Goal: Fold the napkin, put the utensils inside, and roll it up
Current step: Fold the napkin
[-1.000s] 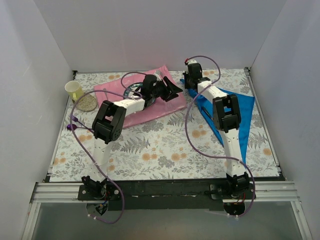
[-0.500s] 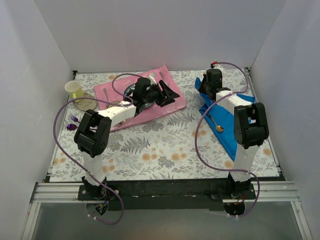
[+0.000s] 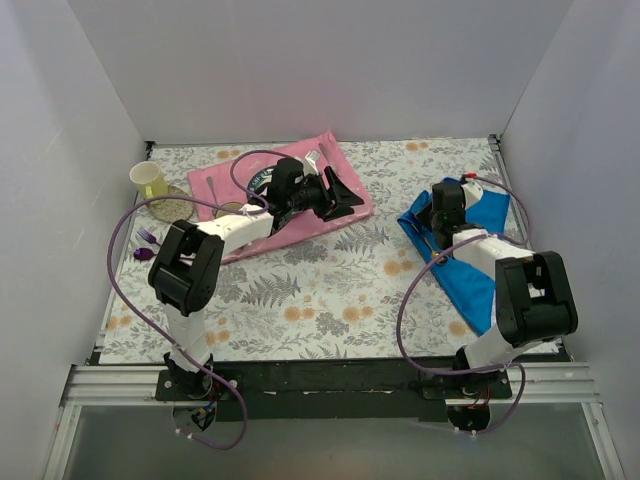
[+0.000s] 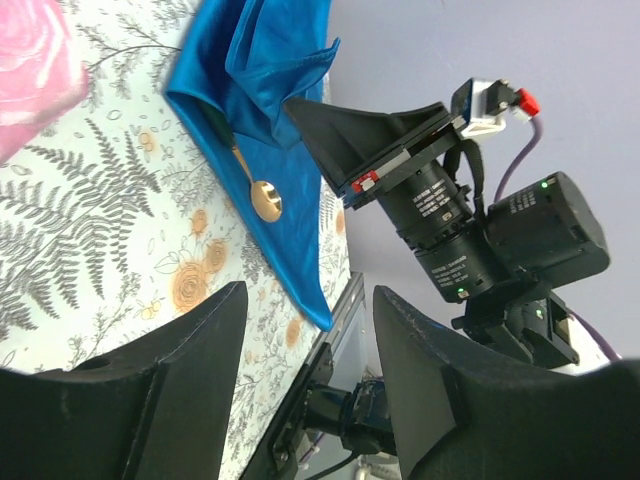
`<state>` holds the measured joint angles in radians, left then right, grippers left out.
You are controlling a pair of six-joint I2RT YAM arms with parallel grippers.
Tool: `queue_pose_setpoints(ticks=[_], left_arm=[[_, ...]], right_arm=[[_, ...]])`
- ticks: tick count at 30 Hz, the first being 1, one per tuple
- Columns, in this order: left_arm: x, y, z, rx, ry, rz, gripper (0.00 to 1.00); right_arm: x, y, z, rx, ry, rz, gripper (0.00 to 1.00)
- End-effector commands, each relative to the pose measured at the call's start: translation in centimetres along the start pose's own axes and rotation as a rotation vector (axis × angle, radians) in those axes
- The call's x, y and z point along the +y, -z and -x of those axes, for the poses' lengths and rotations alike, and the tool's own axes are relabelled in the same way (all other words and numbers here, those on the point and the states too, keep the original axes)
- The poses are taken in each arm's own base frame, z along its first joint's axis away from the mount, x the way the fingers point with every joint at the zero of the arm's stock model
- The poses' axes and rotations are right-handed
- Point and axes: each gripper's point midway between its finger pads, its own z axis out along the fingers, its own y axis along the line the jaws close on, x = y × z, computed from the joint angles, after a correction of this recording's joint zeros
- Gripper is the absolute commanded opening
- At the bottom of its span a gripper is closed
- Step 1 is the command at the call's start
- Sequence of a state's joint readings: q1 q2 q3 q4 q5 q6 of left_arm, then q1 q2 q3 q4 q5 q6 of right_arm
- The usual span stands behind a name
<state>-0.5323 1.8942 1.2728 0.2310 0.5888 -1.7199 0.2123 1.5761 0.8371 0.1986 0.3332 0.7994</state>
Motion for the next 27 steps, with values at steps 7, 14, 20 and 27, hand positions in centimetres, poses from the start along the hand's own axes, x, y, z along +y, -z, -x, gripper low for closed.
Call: queue_pose_setpoints(ticks=[7, 14, 20, 27], left_arm=[[-1.1, -1.8, -2.3, 0.124, -0.031, -0.062, 0.53], [-1.1, -3.0, -3.2, 0.154, -0.035, -0.062, 0.53], [-0.4, -3.9, -3.9, 0.182, -0.016, -0.057, 0.53], [-0.4, -4.3, -3.8, 0.185, -0.018, -0.059, 0.53]], right_arm=[[-4.4, 3.4, 2.1, -0.129, -0.287, -0.092, 0.01], [-5.4, 4.4, 2.2, -0.117, -0.379, -0.084, 0.02], [-4.5, 4.0, 3.1, -0.1, -0.447, -0.042, 0.03], [-5.2, 4.6, 1.5, -0.051, -0.52, -0.063, 0.05]])
